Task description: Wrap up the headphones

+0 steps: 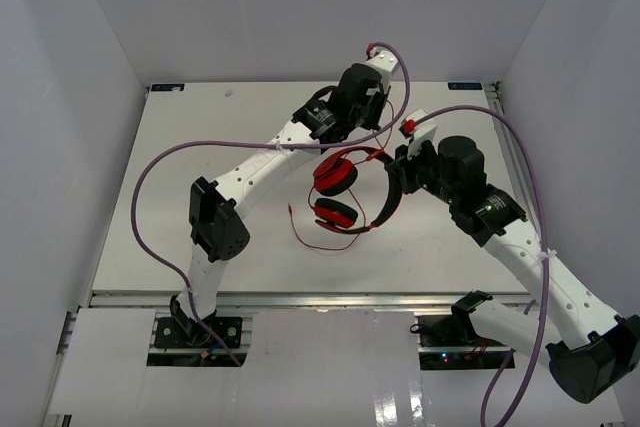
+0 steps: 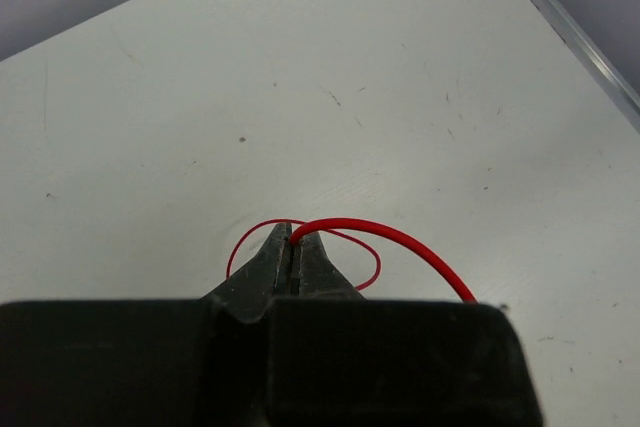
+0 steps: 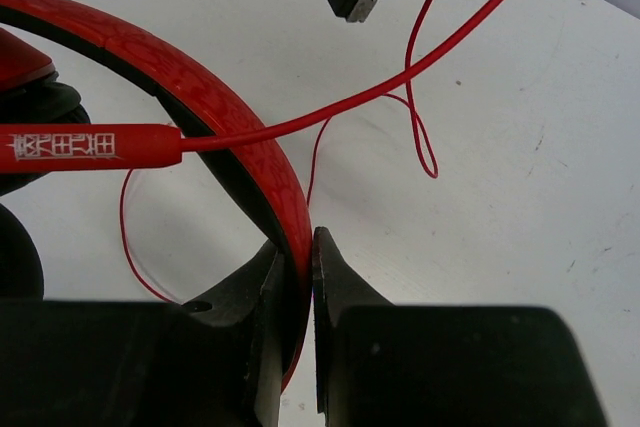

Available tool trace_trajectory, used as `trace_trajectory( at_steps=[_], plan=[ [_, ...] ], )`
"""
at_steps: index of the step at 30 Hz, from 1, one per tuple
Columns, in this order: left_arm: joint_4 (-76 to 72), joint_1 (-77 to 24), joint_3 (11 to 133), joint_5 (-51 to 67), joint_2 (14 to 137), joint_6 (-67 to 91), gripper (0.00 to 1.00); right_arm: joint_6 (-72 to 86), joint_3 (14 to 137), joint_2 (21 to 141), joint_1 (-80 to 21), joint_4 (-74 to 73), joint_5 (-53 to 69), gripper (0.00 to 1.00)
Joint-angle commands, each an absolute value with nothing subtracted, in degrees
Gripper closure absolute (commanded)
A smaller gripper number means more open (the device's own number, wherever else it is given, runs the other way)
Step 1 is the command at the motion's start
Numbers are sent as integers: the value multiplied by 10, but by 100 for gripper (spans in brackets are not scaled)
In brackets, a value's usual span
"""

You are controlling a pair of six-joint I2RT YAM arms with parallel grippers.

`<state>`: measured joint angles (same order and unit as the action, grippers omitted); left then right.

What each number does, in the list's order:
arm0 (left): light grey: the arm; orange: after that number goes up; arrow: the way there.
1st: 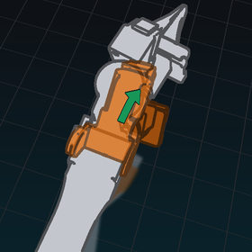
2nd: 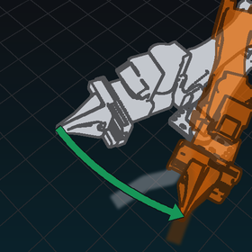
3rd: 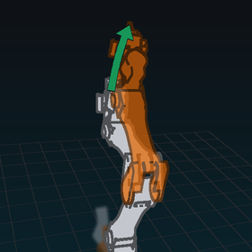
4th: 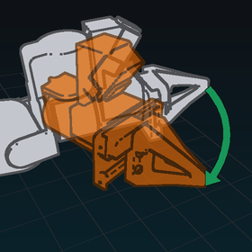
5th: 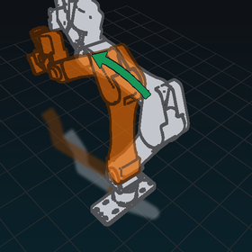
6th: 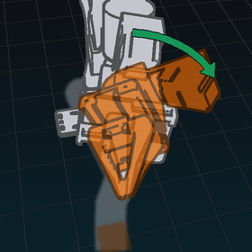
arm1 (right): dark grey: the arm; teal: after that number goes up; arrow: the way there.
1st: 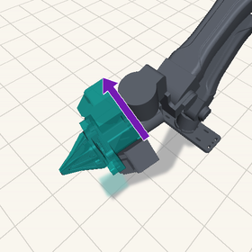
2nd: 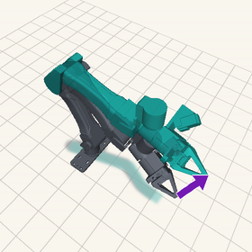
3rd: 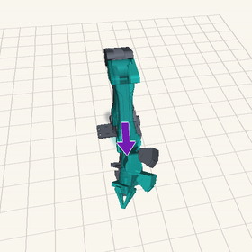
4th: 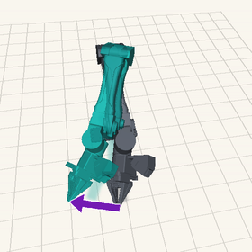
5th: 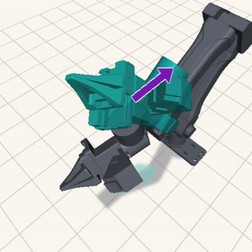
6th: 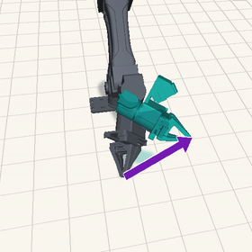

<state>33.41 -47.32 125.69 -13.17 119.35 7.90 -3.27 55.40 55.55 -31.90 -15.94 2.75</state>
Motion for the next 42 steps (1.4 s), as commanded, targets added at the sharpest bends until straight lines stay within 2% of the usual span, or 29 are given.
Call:
trace_trajectory(
  at_steps=[1,16,21,22,23,26,29,36,38,42],
  plan=[
    [334,-430,1207,-101,1168,111,100,-29,595,533,-320,-133,96,92],
    [236,-386,976,-65,1078,159,100,-47,629,510,-304,-176,201,92],
    [202,-384,934,-30,1050,180,100,-36,635,514,-295,-177,238,92],
    [193,-384,926,-18,1043,186,96,-33,636,516,-292,-178,250,92],
    [182,-384,915,-5,1040,190,87,-31,638,517,-291,-178,255,92],
    [145,-382,886,34,1024,207,74,-24,645,521,-285,-178,274,92],
    [97,-376,834,89,1007,228,57,-17,655,525,-278,-181,294,92],
    [-95,-349,696,201,968,294,34,-8,688,526,-266,-198,321,92],
    [-138,-340,665,217,962,317,31,-6,694,526,-263,-202,321,92],
    [-251,-324,609,248,947,358,18,-6,702,528,-256,-207,316,92]
  ],
)
